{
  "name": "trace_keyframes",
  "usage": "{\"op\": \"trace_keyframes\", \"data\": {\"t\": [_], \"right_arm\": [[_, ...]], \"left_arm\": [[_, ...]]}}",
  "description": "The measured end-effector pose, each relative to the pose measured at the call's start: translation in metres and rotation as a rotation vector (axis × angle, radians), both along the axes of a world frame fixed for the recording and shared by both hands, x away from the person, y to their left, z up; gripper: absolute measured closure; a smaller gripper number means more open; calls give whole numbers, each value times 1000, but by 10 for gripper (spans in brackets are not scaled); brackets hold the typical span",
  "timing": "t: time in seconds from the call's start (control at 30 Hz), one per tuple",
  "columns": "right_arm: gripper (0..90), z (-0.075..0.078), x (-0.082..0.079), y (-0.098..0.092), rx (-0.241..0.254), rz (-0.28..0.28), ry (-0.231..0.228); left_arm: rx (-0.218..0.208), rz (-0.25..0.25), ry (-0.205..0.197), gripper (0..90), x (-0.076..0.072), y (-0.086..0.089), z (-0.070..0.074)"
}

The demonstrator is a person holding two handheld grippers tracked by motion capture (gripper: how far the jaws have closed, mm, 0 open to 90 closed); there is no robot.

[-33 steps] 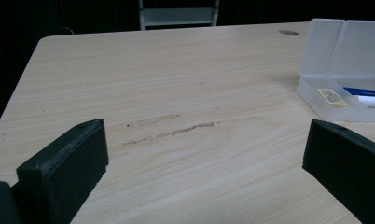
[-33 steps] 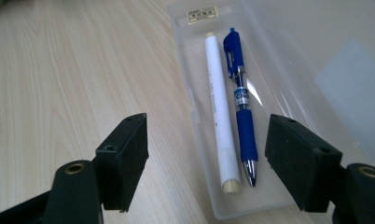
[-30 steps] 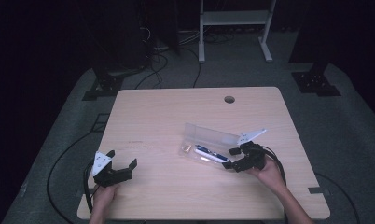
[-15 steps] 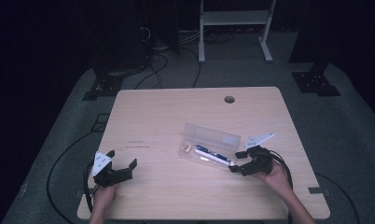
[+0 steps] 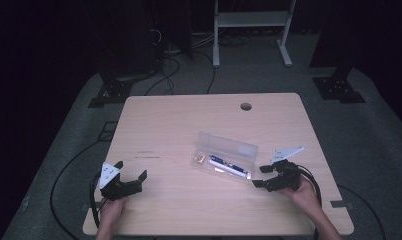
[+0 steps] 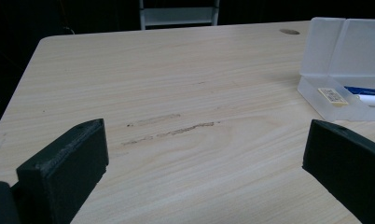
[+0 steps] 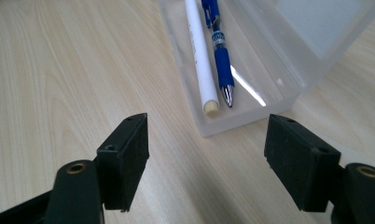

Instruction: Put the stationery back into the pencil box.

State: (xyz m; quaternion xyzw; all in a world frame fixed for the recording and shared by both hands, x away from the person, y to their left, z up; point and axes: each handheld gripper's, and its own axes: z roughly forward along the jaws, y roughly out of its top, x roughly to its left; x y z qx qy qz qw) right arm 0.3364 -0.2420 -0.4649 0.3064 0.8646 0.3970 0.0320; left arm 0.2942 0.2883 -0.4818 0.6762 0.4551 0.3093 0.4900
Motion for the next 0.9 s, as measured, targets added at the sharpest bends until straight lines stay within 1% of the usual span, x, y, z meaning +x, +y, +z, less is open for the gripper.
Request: {"op": "trace_keyframes", "data": {"t": [0.17, 0.43, 0.63, 0.9], "right_arm": [[300, -3, -3, -4, -5, -6, 11], [302, -5, -10, -13, -5, -18, 5], [301, -8, -15, -19, -10, -28, 16], [301, -13, -24, -29, 13, -48, 23]], "left_arm": [[0, 0, 0, 0, 0, 0, 0], [-1, 1, 1, 0, 0, 0, 0], [-1, 2, 1, 0, 0, 0, 0], [1, 1, 2, 0, 0, 0, 0]]}}
